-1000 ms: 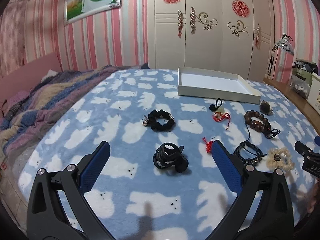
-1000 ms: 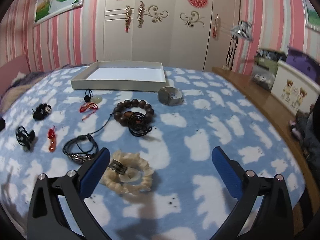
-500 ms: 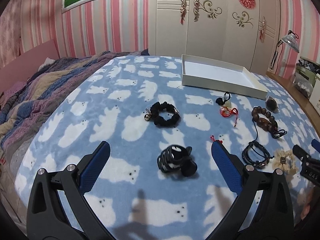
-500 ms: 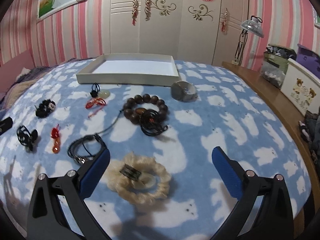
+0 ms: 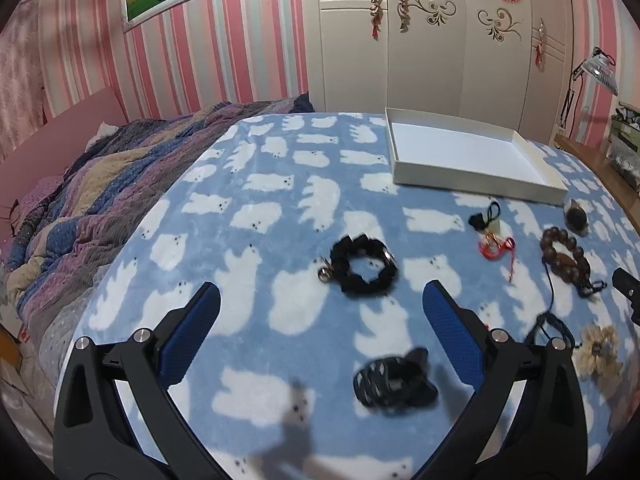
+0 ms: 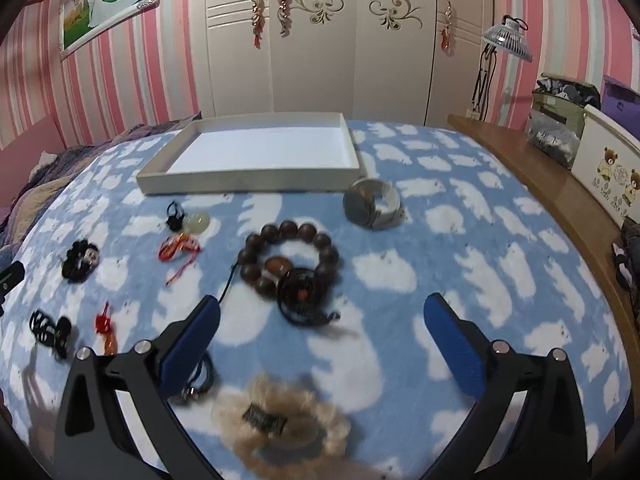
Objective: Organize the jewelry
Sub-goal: 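Grasp the black scrunchie with the left tool while the right tool grasps the black cord necklace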
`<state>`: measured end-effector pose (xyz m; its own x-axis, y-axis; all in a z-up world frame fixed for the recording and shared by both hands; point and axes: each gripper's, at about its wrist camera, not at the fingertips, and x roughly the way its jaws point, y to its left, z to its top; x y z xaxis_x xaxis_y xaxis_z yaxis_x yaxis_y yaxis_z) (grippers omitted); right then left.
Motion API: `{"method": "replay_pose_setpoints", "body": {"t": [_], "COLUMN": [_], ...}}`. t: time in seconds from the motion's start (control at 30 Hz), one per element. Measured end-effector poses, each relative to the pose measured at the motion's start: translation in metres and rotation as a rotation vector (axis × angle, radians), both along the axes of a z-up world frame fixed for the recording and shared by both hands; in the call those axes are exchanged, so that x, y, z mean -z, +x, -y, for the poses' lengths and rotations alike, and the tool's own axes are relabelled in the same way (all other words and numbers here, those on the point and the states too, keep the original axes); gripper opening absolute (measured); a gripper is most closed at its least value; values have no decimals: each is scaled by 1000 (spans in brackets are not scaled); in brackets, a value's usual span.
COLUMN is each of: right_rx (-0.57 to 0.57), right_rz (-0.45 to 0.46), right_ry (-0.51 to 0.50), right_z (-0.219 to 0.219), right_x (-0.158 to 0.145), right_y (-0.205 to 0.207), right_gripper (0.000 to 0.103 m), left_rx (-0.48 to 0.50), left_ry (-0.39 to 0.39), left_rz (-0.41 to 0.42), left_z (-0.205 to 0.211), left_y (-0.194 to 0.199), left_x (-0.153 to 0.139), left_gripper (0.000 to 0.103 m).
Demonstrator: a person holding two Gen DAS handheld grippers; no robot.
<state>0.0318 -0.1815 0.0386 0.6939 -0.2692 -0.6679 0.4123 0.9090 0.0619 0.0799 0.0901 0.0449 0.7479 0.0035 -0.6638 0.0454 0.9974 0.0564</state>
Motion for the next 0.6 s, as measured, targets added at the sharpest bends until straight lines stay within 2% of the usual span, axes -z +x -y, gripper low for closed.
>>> {"method": "replay_pose_setpoints", "body": {"t": [0.43, 0.6], "right_rx": [-12, -2], "right_rz": [-65, -78], "right_ry": [76, 43], "right_z": [-3, -10], "right_x": [11, 12], "right_y": [44, 56], "right_gripper": [102, 101], "left_rx": [47, 63], "left_ry": [-10, -33], "left_rz": [-35, -61], "left_z": [-8, -11], "left_y": [50, 65], "left_x": [0, 7], "left_gripper": [100, 100]}}
